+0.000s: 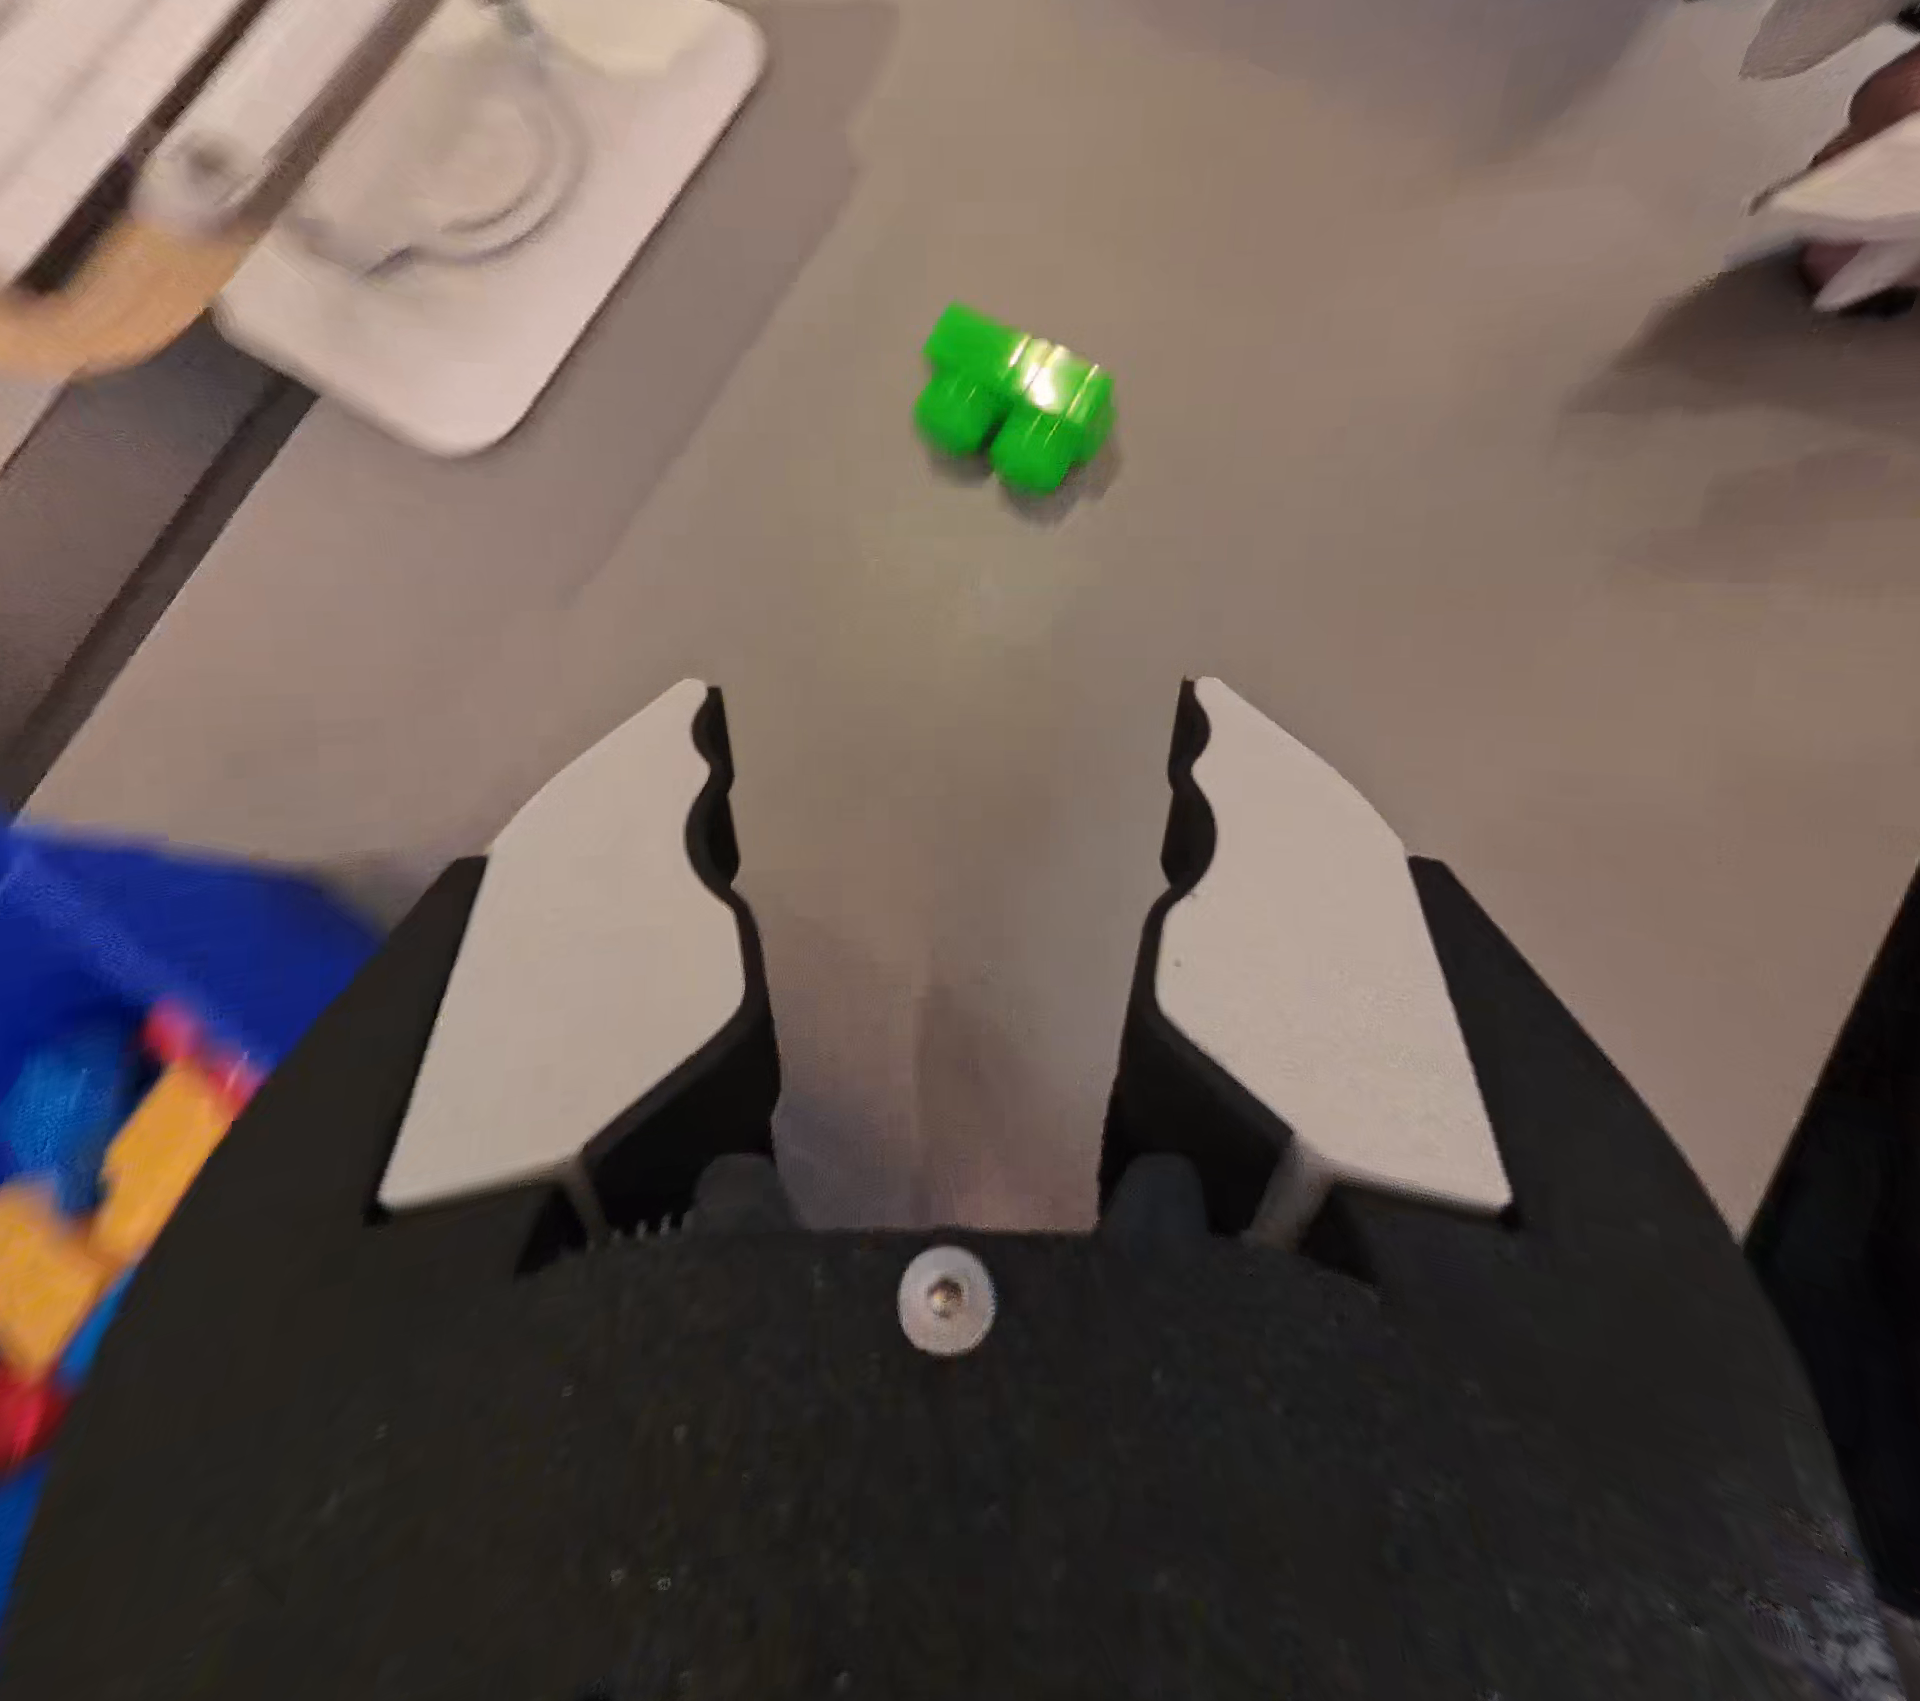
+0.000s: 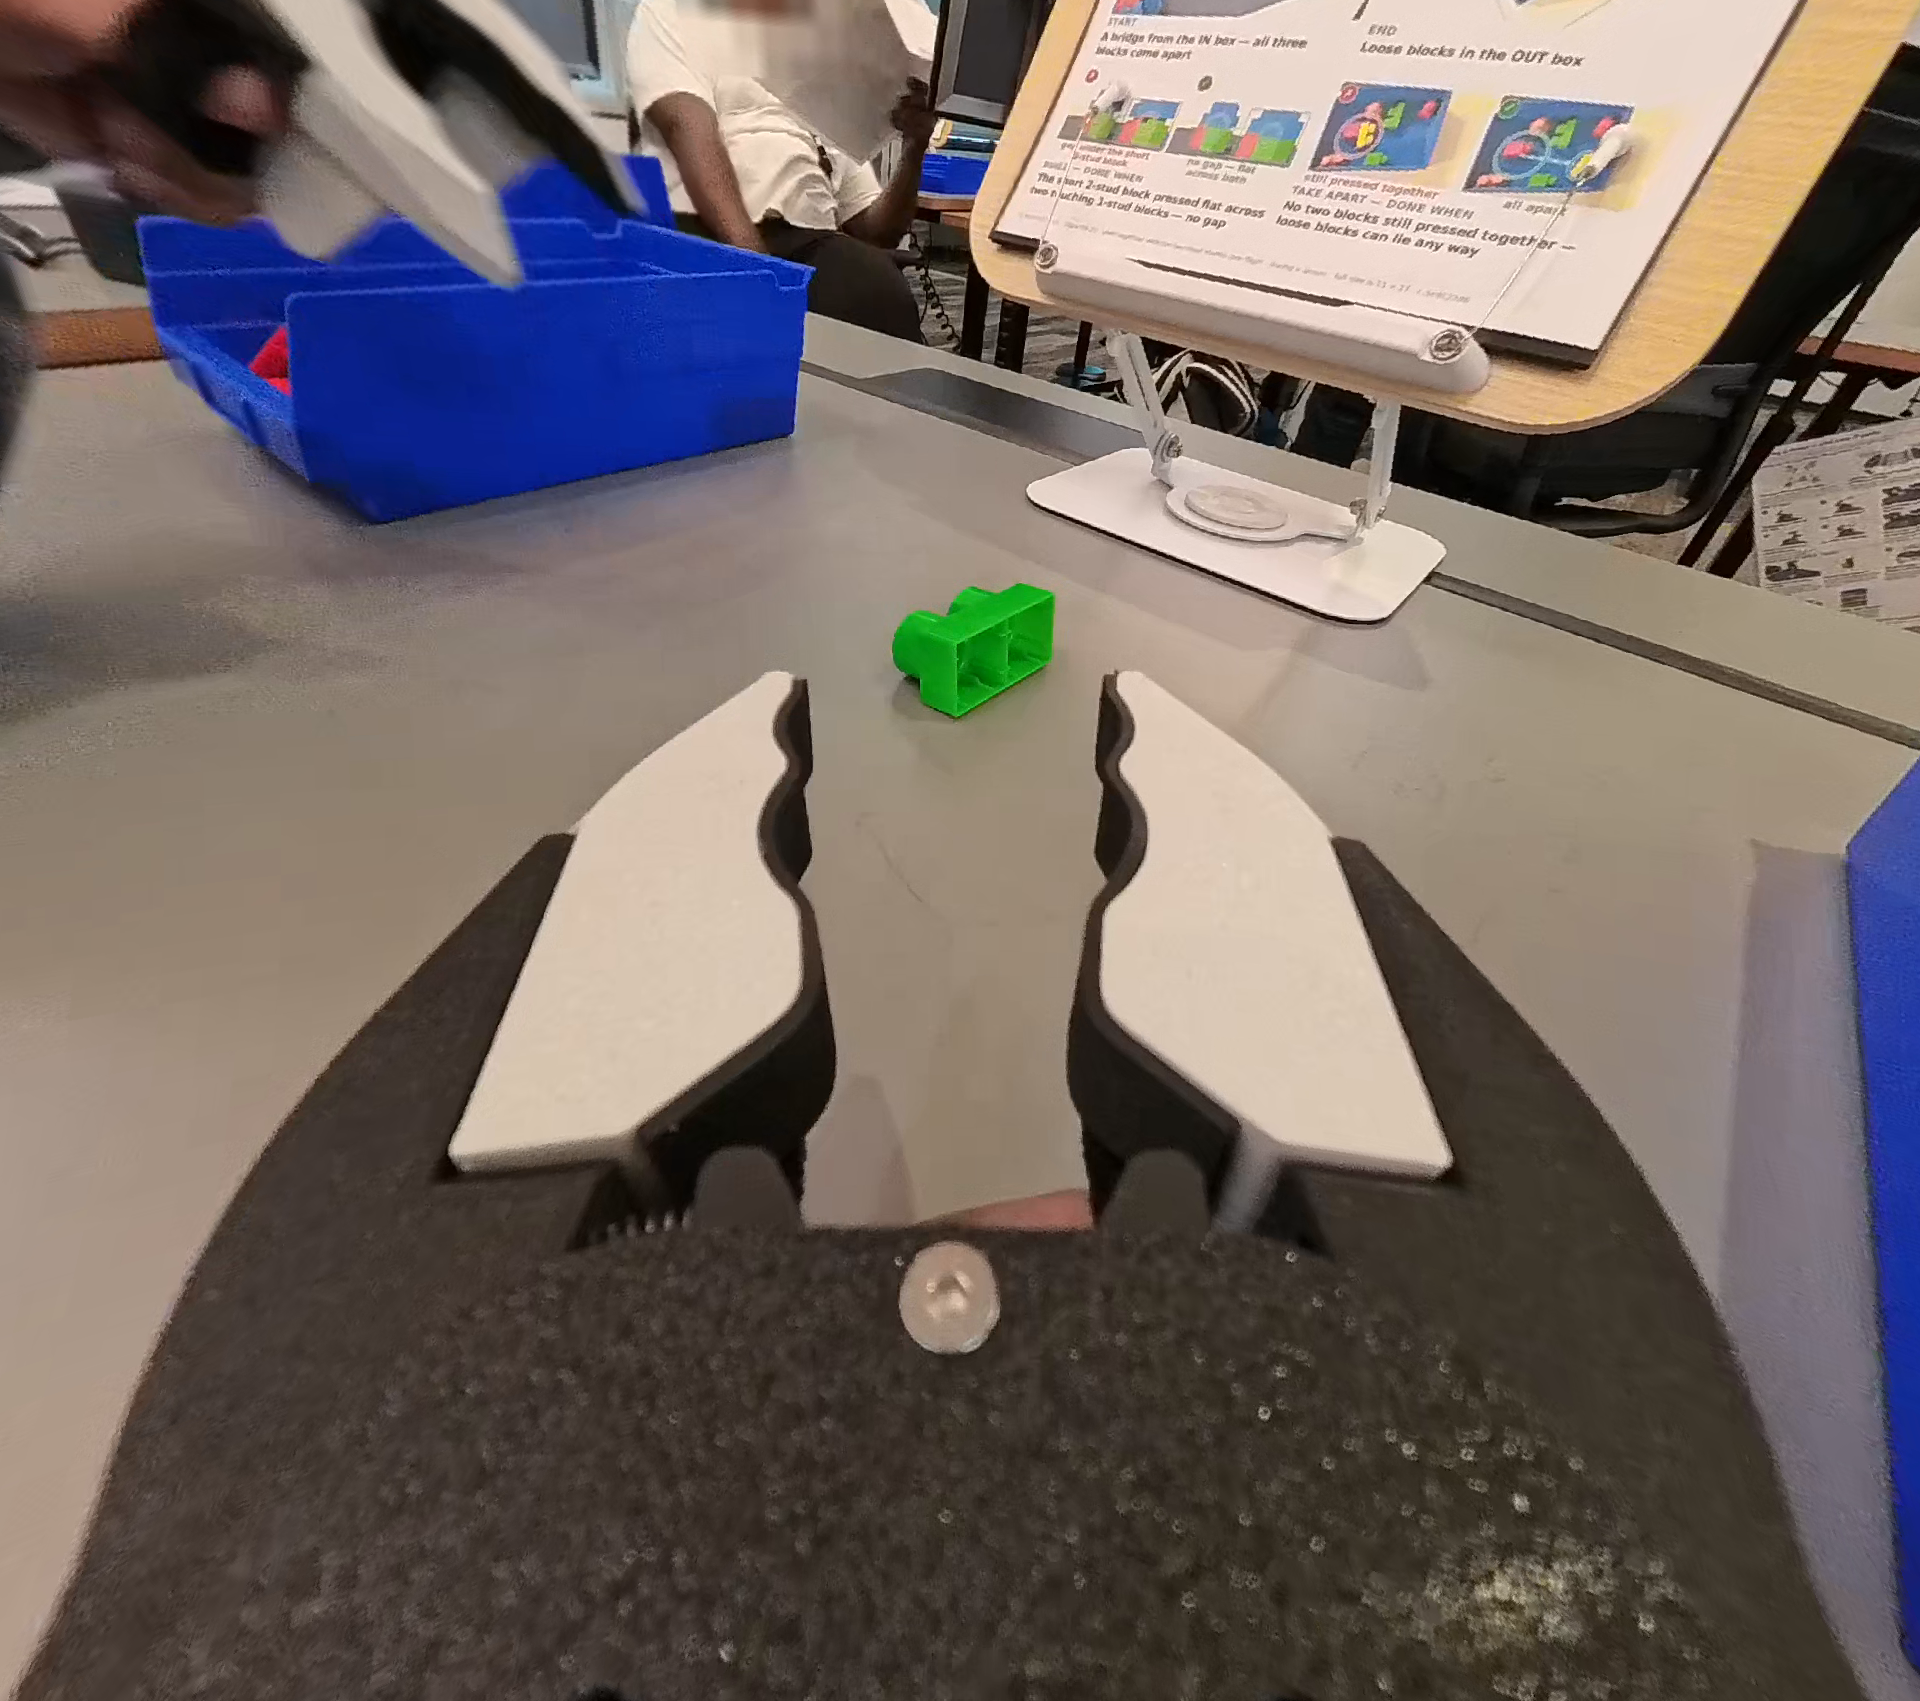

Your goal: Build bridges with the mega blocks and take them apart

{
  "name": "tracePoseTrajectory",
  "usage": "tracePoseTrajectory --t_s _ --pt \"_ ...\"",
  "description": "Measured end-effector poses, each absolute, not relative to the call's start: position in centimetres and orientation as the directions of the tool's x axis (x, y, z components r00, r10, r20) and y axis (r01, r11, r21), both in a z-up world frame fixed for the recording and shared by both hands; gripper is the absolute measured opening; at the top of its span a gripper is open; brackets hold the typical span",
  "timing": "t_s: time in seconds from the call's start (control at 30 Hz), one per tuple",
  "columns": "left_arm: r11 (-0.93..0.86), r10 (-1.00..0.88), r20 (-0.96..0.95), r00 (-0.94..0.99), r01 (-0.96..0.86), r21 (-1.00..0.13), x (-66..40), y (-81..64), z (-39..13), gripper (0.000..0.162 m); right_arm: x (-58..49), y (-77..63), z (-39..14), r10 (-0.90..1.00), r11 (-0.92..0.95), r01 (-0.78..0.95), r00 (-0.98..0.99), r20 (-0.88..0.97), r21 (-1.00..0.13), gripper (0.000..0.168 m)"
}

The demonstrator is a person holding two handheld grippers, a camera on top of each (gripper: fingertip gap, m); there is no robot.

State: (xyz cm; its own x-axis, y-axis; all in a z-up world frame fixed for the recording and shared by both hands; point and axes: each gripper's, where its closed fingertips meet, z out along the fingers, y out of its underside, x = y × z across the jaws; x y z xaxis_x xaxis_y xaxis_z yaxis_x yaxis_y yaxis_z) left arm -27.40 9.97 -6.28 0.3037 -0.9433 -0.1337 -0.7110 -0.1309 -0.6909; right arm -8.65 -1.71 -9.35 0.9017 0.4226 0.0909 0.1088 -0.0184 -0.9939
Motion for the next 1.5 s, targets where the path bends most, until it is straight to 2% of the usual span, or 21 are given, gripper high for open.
tracePoseTrajectory --t_s 0.07,0.17,0.3,0.43,0.6,0.73,0.97,1.13,1.5 --pt "-0.174 -0.895 -0.177 0.410 -0.686 -0.707 -33.7 10.1 -5.8 0.078 -8.7 -1.7 -9.4 0.419 -0.021 0.119 0.903 0.099 -0.993 0.053" --pt "-0.301 -0.795 -0.216 0.567 -0.678 -0.671 -43.0 11.3 -6.9 0.077 -8.9 -1.7 -9.6 0.413 -0.024 0.141 0.903 0.119 -0.990 0.053" --pt "-0.374 -0.734 -0.222 0.642 -0.654 -0.657 -48.3 13.5 -8.6 0.077 -9.1 -1.6 -9.8 0.412 -0.032 0.167 0.900 0.139 -0.985 0.053" --pt "-0.338 -0.747 -0.374 0.550 -0.797 -0.500 -49.0 17.2 -10.9 0.077 -9.1 -1.5 -9.8 0.413 -0.034 0.173 0.900 0.144 -0.984 0.053" --pt "-0.231 -0.826 -0.424 0.371 -0.909 -0.347 -48.3 22.7 -13.2 0.071 -9.3 -1.4 -10.1 0.434 -0.055 0.173 0.891 0.132 -0.983 0.051" --pt "-0.132 -0.875 -0.437 0.210 -0.971 -0.201 -48.9 25.8 -14.9 0.068 -9.6 -1.2 -10.5 0.457 -0.083 0.179 0.881 0.123 -0.980 0.050" --pt "-0.111 -0.903 -0.416 0.110 -0.994 -0.020 -51.5 29.1 -16.3 0.066 -9.6 -1.1 -10.4 0.464 -0.085 0.161 0.880 0.104 -0.983 0.050" --pt "-0.058 -0.919 -0.391 0.054 -0.998 -0.001 -50.9 29.2 -17.0 0.051 -9.4 -1.1 -10.3 0.469 -0.087 0.137 0.880 0.081 -0.987 0.049" --pt "-0.033 -0.913 -0.409 0.000 -0.997 0.073 -50.8 29.9 -17.2 0.051 -9.3 -1.1 -10.2 0.470 -0.083 0.122 0.880 0.069 -0.989 0.049"
